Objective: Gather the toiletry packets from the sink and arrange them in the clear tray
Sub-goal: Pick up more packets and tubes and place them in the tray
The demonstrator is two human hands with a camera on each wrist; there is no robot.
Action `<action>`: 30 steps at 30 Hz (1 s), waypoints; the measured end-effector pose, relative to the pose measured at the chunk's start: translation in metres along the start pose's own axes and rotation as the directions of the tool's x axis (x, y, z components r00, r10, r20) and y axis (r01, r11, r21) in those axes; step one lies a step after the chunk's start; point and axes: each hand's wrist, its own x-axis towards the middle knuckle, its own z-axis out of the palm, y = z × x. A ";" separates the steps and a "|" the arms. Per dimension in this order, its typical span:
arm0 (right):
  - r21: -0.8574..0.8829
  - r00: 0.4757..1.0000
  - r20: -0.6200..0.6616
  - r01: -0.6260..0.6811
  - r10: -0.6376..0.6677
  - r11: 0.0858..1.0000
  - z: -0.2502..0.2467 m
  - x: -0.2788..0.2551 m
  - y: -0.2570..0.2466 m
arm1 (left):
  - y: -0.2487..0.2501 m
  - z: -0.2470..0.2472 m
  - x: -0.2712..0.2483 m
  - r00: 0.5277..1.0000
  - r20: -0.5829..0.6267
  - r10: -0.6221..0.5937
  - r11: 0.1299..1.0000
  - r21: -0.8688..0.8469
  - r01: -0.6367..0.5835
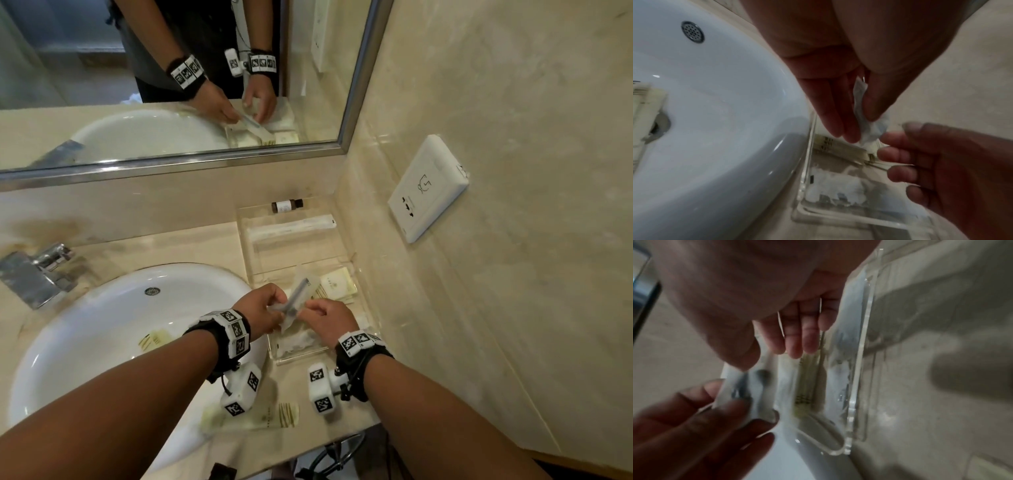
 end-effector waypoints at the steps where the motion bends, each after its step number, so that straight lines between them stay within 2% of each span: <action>1: 0.057 1.000 -0.009 -0.020 0.021 0.998 0.001 0.001 -0.002 | 0.001 0.002 0.001 1.000 0.005 0.007 1.000 -0.010 -0.007; 5: 0.125 0.996 -0.065 -0.052 0.060 0.991 0.001 0.004 0.001 | 0.006 0.010 0.007 0.999 0.030 0.037 0.999 -0.028 -0.036; 10: 0.232 0.987 -0.137 -0.052 0.086 0.971 -0.005 0.006 0.008 | 0.008 0.022 0.011 0.995 0.079 0.056 0.997 0.046 -0.060; 15: 0.201 0.980 -0.188 -0.027 0.065 0.979 -0.014 0.003 0.015 | 0.014 0.034 0.017 0.987 0.113 0.115 0.977 0.167 -0.134; 23: 0.143 0.965 -0.255 -0.027 0.063 0.989 -0.031 -0.003 0.026 | 0.027 0.051 0.026 0.979 0.154 0.130 0.967 0.200 -0.160; 27: 0.121 0.947 -0.303 -0.071 0.105 0.990 -0.038 -0.003 0.033 | 0.031 0.063 0.031 0.976 0.189 0.109 0.906 0.385 -0.176; 30: 0.020 0.922 -0.364 -0.136 0.134 0.991 -0.047 -0.003 0.038 | 0.028 0.069 0.032 0.967 0.253 0.023 0.824 0.544 -0.162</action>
